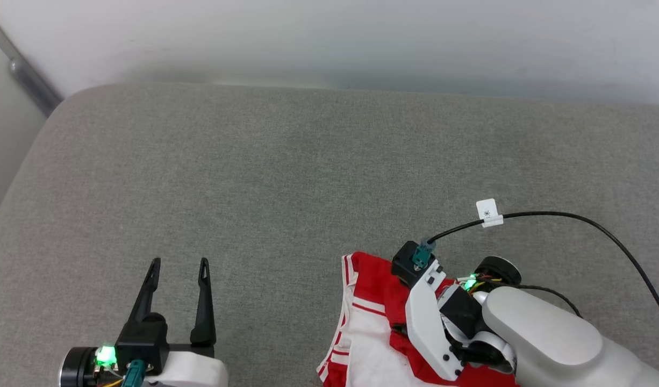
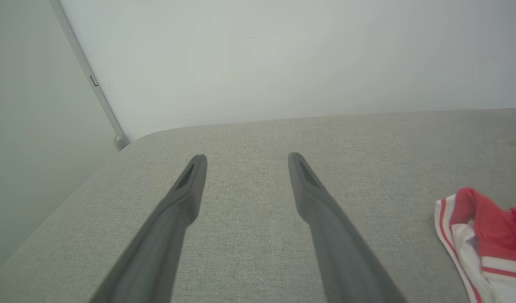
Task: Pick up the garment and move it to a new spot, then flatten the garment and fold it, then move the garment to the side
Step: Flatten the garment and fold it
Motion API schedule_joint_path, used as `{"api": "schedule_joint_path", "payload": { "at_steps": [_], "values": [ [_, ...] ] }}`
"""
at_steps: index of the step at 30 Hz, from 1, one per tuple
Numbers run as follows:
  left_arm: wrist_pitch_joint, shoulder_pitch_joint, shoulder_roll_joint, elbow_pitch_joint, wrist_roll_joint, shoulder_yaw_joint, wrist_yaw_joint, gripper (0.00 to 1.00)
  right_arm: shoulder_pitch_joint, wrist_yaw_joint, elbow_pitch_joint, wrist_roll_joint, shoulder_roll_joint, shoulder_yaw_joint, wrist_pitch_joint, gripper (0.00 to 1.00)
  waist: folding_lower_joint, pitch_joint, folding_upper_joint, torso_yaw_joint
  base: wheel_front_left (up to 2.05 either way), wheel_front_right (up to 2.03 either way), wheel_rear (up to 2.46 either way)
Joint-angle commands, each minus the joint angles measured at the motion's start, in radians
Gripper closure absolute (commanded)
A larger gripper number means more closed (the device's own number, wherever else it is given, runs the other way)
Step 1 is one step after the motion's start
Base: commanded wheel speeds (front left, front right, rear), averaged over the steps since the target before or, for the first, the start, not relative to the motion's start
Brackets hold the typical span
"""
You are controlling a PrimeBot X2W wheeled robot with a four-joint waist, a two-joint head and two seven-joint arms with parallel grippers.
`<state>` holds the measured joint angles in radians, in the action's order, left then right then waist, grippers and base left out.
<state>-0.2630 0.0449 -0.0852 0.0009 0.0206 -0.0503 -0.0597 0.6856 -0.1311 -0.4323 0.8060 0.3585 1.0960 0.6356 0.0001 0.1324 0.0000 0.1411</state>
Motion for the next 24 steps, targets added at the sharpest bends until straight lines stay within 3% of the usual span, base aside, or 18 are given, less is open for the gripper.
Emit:
{"api": "schedule_joint_path", "payload": {
  "at_steps": [1, 7, 13, 19, 24],
  "values": [
    [-0.002, 0.017, 0.001, 0.005, -0.003, 0.008, 0.003, 0.0, 0.02, 0.001, 0.004, 0.006, 0.018, 0.01, -0.028, 0.0, -0.0001, -0.02, 0.0, -0.009, 0.0, 0.0, 0.0],
    [-0.002, 0.043, 0.002, 0.002, 0.001, 0.027, 0.001, 0.0, 0.054, 0.001, 0.103, -0.002, 0.108, -0.024, -0.223, 0.0, -0.0001, -0.071, 0.0, -0.032, 0.0, 0.0, 0.0],
    [-0.002, 0.059, 0.007, -0.008, 0.0, 0.042, 0.006, 0.0, 0.009, 0.001, 0.128, -0.144, 0.179, -0.241, -0.512, 0.0, -0.0001, -0.084, 0.0, -0.063, 0.0, 0.0, 0.0],
    [-0.002, 0.072, 0.011, -0.009, -0.002, 0.042, 0.013, 0.0, -0.138, 0.001, 0.052, -0.375, 0.121, -0.592, -0.796, 0.0, -0.0001, -0.095, 0.0, -0.094, 0.0, 0.0, 0.0],
    [-0.002, 0.083, 0.014, -0.011, -0.004, 0.04, 0.019, 0.0, -0.302, 0.001, 0.06, -0.515, 0.027, -0.821, -0.885, 0.0, -0.0001, -0.11, 0.0, -0.113, 0.0, 0.0, 0.0]
  ]
}}
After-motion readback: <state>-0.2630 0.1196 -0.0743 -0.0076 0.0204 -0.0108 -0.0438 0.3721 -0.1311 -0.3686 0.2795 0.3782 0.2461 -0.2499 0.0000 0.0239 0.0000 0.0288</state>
